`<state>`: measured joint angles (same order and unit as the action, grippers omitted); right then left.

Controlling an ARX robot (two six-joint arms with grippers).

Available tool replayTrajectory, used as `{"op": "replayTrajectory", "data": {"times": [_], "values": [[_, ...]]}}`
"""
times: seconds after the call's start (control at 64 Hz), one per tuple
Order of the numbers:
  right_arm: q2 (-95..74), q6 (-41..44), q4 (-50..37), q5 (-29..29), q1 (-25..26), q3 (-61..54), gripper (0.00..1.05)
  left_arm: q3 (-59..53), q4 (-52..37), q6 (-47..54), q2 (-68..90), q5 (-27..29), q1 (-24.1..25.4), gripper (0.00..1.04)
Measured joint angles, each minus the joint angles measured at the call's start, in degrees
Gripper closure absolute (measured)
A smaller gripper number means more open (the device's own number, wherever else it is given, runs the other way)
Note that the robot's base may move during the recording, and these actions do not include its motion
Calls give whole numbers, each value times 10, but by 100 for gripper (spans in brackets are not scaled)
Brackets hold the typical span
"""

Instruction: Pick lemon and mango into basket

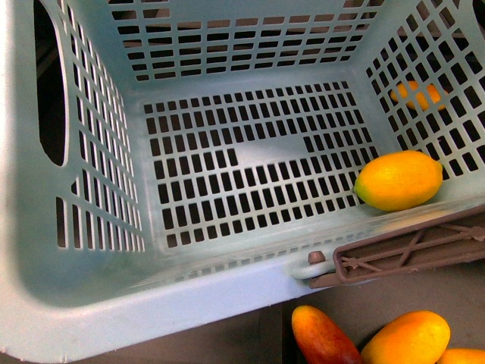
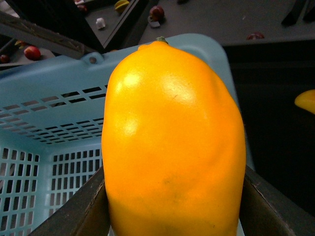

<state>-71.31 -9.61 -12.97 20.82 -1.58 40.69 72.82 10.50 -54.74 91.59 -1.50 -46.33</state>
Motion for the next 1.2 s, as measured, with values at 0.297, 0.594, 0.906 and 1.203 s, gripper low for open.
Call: {"op": "replayTrajectory", "data": {"times": [0.297, 0.594, 0.906, 1.203], "values": [[-62, -18, -16, -86, -82, 23, 27, 0, 0, 0, 0, 0, 0, 100], [45, 3, -46, -211, -26, -17, 16, 0, 1, -6, 1, -1, 0, 100], [131, 84, -235, -210, 10, -198, 66, 0, 1, -5, 1, -2, 0, 100], [217, 93, -244, -210, 15, -290, 103, 0, 1, -5, 1, -1, 0, 100]]}}
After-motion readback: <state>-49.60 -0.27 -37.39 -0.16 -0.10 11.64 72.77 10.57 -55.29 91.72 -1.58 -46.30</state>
